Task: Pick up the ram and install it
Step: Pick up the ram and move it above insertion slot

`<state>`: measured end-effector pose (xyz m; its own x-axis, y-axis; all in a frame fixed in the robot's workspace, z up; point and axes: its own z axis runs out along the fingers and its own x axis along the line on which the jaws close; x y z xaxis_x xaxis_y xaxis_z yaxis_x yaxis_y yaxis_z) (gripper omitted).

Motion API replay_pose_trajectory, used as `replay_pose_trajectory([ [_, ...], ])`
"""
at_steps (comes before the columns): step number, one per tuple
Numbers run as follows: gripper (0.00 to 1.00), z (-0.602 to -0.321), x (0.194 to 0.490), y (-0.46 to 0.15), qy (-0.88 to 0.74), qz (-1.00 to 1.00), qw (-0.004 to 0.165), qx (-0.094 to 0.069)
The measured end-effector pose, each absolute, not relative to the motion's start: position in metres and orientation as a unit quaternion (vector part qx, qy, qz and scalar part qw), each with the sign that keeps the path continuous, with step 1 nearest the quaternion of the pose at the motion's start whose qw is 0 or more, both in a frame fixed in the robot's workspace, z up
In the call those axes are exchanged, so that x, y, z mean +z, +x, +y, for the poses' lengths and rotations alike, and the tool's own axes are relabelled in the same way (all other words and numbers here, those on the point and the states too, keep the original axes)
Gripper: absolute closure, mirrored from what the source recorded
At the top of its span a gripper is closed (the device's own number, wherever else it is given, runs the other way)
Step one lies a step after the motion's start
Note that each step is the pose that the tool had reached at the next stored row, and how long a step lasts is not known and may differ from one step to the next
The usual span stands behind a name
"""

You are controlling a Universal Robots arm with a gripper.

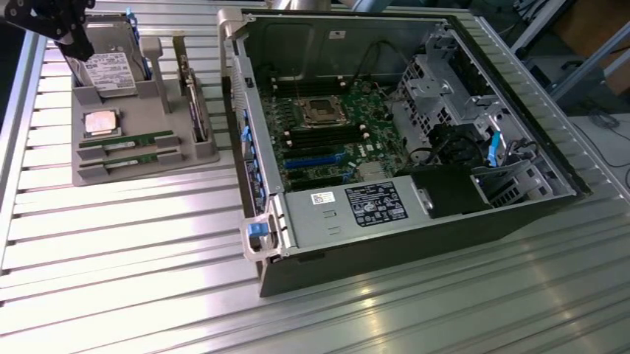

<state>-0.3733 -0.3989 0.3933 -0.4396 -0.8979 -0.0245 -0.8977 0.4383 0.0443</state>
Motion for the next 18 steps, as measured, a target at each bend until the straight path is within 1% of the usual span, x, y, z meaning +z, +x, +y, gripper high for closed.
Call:
replay_pose_trajectory([
  [18,0.9,-0.3989,0.3933,-0.3733,0.659,-0.752,0.005,-0.025],
])
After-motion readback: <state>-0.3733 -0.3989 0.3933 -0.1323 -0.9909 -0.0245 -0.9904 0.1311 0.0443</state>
